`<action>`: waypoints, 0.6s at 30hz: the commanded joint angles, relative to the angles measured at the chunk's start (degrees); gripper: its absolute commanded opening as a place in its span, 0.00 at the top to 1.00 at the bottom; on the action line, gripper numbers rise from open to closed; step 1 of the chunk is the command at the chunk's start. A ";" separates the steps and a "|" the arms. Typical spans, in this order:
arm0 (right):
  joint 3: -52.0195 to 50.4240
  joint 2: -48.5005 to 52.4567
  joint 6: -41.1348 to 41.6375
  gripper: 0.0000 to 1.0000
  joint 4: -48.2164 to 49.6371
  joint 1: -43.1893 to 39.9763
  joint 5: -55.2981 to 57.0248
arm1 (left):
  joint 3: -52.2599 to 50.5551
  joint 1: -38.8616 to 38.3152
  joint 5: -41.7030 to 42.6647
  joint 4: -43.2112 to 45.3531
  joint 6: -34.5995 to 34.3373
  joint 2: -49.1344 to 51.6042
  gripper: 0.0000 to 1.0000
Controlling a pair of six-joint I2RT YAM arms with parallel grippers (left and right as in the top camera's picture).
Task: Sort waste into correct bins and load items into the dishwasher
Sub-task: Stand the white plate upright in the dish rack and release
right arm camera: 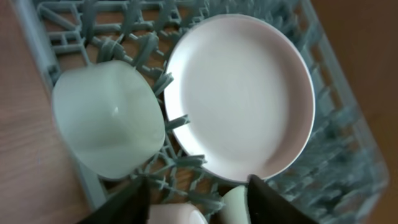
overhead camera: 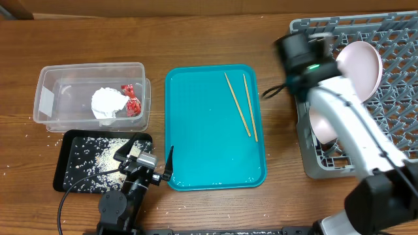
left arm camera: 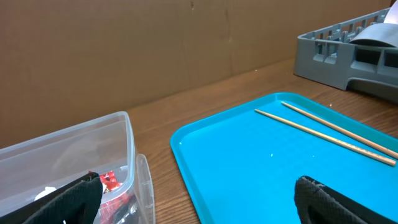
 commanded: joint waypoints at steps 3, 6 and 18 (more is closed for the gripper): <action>9.35 -4.44 1.79 0.81 2.25 -25.62 -43.47 | -0.31 0.39 -0.22 0.02 0.46 -0.59 0.00; 9.33 -2.32 1.79 0.82 6.16 -38.82 -58.27 | -0.31 0.39 -0.22 0.02 0.46 -0.59 0.00; 9.35 7.17 -3.28 0.95 3.58 -36.35 -67.93 | -0.31 0.39 -0.22 0.02 0.46 -0.59 0.00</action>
